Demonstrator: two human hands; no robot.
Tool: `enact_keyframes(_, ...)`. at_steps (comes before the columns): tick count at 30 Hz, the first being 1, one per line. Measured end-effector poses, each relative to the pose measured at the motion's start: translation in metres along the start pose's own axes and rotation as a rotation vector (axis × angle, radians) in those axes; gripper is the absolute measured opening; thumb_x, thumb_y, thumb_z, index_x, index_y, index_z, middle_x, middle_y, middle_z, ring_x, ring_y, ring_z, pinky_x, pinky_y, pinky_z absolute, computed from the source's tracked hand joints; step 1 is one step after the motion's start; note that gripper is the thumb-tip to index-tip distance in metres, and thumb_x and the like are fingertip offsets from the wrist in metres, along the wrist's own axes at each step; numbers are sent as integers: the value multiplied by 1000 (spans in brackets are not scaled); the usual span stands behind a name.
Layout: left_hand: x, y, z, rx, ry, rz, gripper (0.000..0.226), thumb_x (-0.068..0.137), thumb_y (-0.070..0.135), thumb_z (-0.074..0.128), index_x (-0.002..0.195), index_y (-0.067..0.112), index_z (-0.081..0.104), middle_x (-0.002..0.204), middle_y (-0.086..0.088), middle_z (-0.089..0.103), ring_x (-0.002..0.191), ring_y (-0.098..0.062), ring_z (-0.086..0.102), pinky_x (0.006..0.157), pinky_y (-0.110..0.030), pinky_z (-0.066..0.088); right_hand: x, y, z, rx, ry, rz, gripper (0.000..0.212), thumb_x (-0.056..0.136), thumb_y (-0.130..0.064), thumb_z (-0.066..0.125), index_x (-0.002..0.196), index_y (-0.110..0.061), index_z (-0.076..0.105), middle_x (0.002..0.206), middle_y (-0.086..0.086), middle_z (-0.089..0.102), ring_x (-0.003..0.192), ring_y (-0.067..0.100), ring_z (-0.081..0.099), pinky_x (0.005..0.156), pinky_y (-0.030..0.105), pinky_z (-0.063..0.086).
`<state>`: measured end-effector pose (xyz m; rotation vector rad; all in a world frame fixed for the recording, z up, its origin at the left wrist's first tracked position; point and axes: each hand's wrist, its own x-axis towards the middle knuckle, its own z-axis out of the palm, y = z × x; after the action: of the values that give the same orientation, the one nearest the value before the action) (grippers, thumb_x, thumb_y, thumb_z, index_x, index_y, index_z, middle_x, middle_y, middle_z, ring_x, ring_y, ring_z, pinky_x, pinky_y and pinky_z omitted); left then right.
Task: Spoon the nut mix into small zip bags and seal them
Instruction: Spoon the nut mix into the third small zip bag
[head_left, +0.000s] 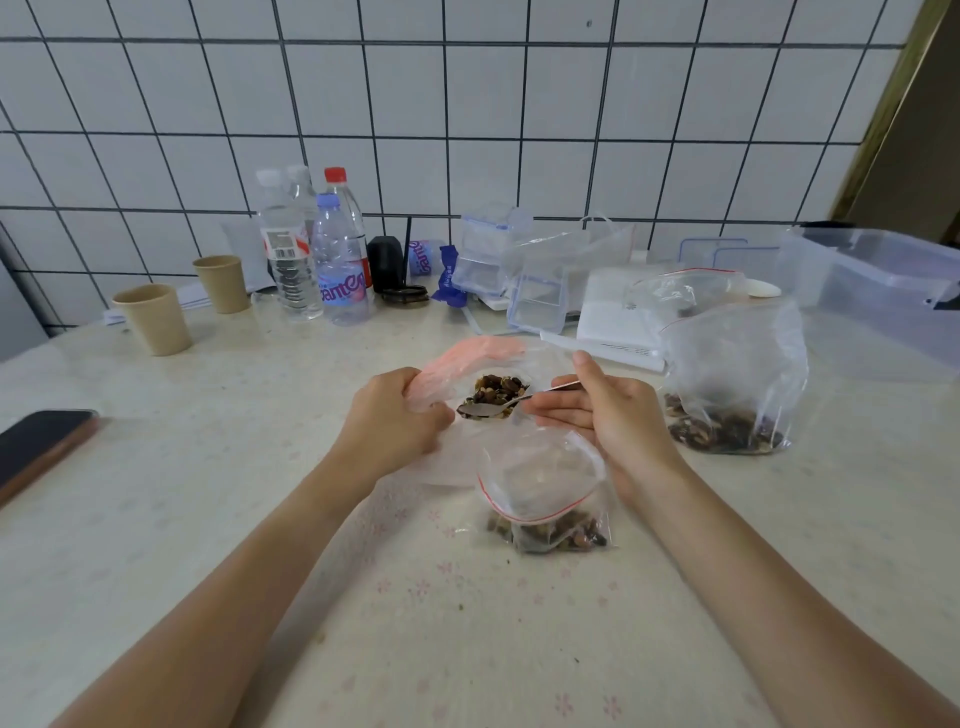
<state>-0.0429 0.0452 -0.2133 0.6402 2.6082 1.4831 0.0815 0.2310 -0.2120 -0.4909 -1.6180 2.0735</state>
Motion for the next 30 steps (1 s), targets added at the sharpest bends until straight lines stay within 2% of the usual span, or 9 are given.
enact_keyframes(3,-1,2,-2,31,-13,4,25,78,4,78,87,24,66,87,-4,73,62,-20,68,63,-40,64,0,0,1,-42,2,-40,48,105,-40,56,97,6,68,85,23,78,82,32,80,68,27,63)
enact_keyframes(6,-1,4,-3,45,-40,-1,34,73,-1,77,88,28,66,93,-2,76,72,-23,68,66,-42,63,0,5,2,-162,-29,-37,46,105,-40,56,93,2,72,85,18,79,83,28,80,73,25,62)
enact_keyframes(12,-2,3,-1,19,-54,-17,34,69,0,78,90,26,70,88,-3,74,72,-22,66,69,-45,62,5,8,6,-117,-10,-26,37,104,-29,62,87,2,74,84,20,79,80,28,80,71,24,63)
enact_keyframes(16,0,3,0,-1,-60,-37,34,71,4,82,90,29,68,84,-1,71,74,-22,69,65,-34,60,6,11,7,-72,-8,-33,31,103,-21,62,86,2,73,84,22,78,76,24,79,66,21,60)
enact_keyframes(20,1,-1,-1,-11,-49,-34,34,71,4,80,93,28,70,84,0,72,70,-19,69,63,-31,58,7,12,6,-112,-27,-27,26,103,-17,62,88,0,74,89,23,78,79,23,79,73,23,62)
enact_keyframes(23,4,-4,0,-50,-14,-26,27,78,12,81,95,30,70,86,3,72,56,-7,68,56,-25,58,7,13,5,-148,-13,-45,24,103,-15,61,88,-3,75,90,21,79,81,23,79,76,23,62)
enact_keyframes(25,7,-5,1,-63,22,-17,15,87,30,79,92,35,66,83,9,70,49,-2,65,48,-19,50,8,14,6,-153,14,-58,25,103,-13,61,83,-6,75,87,20,79,81,23,79,75,23,62)
enact_keyframes(27,9,-6,2,-67,46,-1,10,93,44,72,90,36,66,80,9,70,52,-7,65,49,-20,47,9,15,6,-147,26,-52,25,103,-12,61,82,-6,74,85,18,79,80,23,78,72,22,62)
enact_keyframes(30,12,-9,4,-100,65,29,14,99,43,63,90,36,70,79,7,69,62,-14,61,54,-26,47,11,17,5,-138,19,-30,25,104,-14,59,87,-5,74,86,17,80,85,25,79,77,25,62)
